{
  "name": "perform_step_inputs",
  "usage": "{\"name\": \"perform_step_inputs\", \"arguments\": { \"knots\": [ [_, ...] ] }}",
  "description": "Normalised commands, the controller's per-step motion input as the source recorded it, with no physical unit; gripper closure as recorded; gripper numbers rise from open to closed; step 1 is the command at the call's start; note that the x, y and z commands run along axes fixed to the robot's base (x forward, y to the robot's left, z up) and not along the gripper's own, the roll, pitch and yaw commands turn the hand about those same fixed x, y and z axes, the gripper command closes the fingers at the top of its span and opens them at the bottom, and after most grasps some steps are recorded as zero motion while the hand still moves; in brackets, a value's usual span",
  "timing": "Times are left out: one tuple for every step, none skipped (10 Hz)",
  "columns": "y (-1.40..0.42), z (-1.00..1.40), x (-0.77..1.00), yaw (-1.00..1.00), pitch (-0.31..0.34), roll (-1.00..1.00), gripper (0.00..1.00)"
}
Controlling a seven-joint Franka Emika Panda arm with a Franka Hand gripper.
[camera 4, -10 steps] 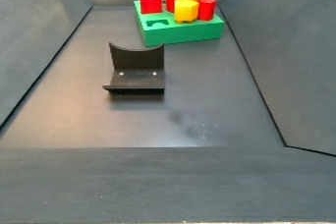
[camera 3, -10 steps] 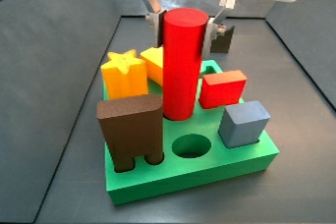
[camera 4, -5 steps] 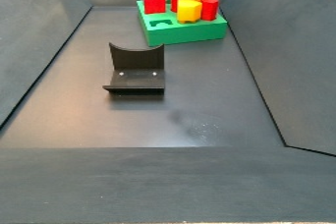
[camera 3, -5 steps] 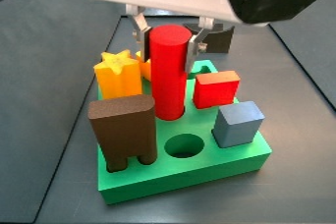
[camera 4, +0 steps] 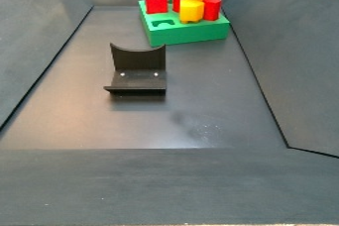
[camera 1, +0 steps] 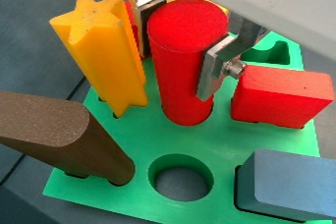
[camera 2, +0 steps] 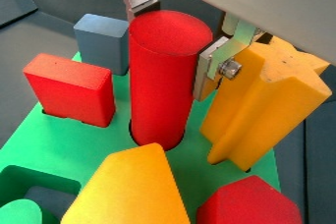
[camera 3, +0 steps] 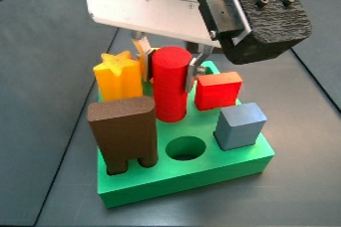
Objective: Pick up the round object. Move up. Place the round object on the fixture. Regrasp the round object. Move to above the board. Insert the round object.
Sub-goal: Insert the round object.
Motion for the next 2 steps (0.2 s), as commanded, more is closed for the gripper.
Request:
{"name": "perform_step_inputs", "arguments": {
  "knots": [
    [0.00, -0.04, 0.00, 0.00, -0.029, 0.00, 1.00],
    [0.00, 0.00, 0.00, 0.00, 0.000, 0.00, 1.00]
  ]
}}
